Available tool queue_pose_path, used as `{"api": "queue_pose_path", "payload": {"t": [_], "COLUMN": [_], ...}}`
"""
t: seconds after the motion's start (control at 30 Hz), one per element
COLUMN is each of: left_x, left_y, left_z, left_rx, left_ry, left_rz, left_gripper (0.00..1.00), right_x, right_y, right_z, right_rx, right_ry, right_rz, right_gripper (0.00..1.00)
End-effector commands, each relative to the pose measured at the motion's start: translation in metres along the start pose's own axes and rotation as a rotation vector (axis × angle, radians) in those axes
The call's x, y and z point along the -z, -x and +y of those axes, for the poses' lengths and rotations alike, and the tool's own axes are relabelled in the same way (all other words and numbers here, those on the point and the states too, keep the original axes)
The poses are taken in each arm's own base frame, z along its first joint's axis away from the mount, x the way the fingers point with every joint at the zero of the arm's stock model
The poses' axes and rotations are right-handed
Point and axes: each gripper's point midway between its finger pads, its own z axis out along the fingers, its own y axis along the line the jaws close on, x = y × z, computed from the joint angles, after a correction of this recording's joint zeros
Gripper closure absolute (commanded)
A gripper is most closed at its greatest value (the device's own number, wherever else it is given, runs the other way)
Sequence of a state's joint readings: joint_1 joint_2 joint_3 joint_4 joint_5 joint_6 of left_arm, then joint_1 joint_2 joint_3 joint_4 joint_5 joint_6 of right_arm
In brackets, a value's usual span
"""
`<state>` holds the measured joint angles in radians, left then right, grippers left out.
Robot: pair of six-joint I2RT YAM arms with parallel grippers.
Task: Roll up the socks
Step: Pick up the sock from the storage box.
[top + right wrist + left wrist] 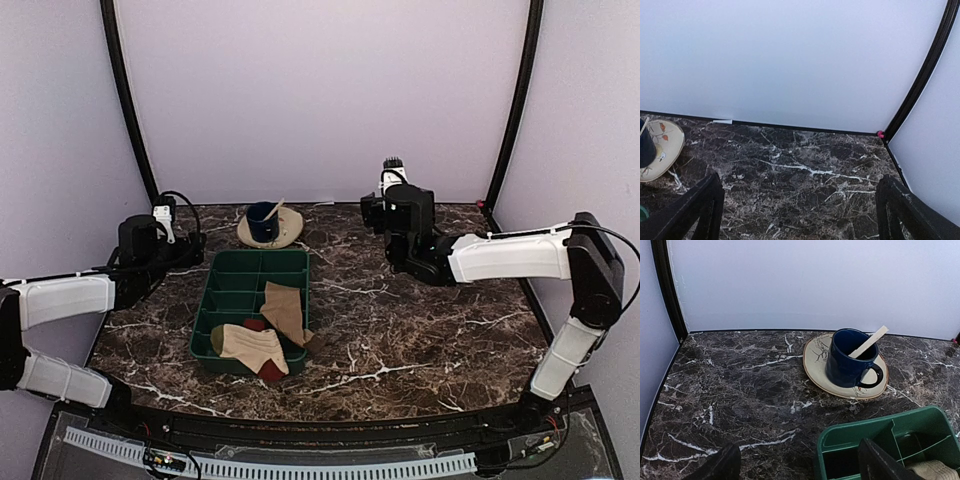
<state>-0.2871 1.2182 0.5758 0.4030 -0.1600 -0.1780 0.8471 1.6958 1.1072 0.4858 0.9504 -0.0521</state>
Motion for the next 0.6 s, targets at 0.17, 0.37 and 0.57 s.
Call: {"api": "queue_pose_path", "payload": {"t": [0.17,0.37,0.57], "left_x": [0.004,0.004,0.007], "left_y": [0.007,-0.001,-0.013], "left_z": [-0.006,-0.006,-0.004], "left_rx": [-0.029,-0.025,0.018], "left_ry": [0.002,0.018,0.043], "left_rz": [0.010,0.082,0.203], "left_gripper": [0.17,0.18,0.21], "right_x": [0.013,0.028,0.049], "right_y": [0.020,0.001,-0.024], "right_z": [0.034,0.066,0.113], "right_rx": [0.058,0.077,0.050], "right_ry": [0.086,0.246,0.486], "right_rz": [-0.068,-0.005,0.162], "right_gripper": [0.02,0.13,0.21]}}
